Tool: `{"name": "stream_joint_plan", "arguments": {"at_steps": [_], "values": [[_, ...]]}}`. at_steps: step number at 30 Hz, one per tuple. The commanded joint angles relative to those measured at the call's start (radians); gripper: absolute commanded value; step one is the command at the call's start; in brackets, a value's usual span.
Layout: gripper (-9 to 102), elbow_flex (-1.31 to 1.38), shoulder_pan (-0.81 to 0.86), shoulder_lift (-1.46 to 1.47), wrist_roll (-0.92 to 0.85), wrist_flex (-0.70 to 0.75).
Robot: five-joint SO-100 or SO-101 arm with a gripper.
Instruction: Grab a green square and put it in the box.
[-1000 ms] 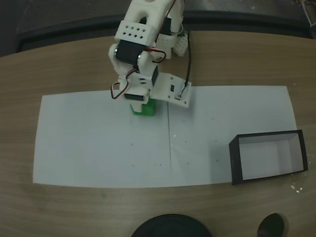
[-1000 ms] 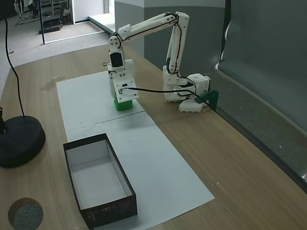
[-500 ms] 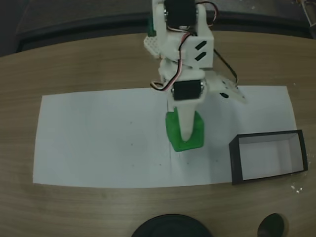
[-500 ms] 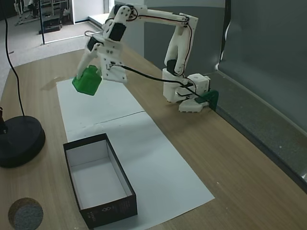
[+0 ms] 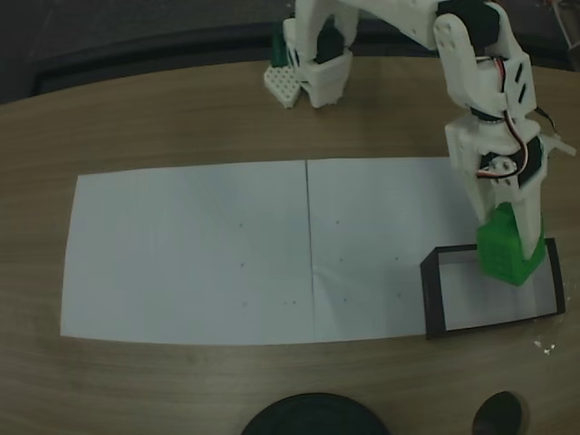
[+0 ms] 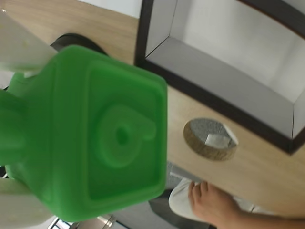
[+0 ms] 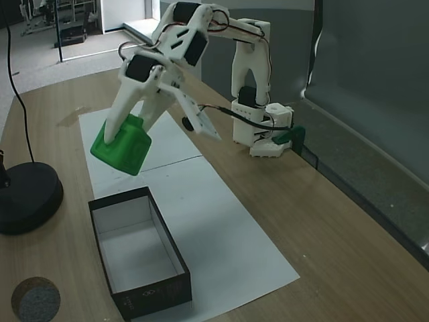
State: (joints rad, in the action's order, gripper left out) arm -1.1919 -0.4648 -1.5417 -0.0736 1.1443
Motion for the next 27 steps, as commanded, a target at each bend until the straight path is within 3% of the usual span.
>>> {"name": "stream_joint_plan", "arguments": {"at_steps": [1,12,20,27], "values": [[8,0.126,-0.006,0.069,0.034,-0.021],[9,0.224,-0.063,0.215,0.078,0.020],[29,0.230,-0.101,0.215,0.094,0.080],[29,0.242,-0.097,0.196,0.097,0.112]]}}
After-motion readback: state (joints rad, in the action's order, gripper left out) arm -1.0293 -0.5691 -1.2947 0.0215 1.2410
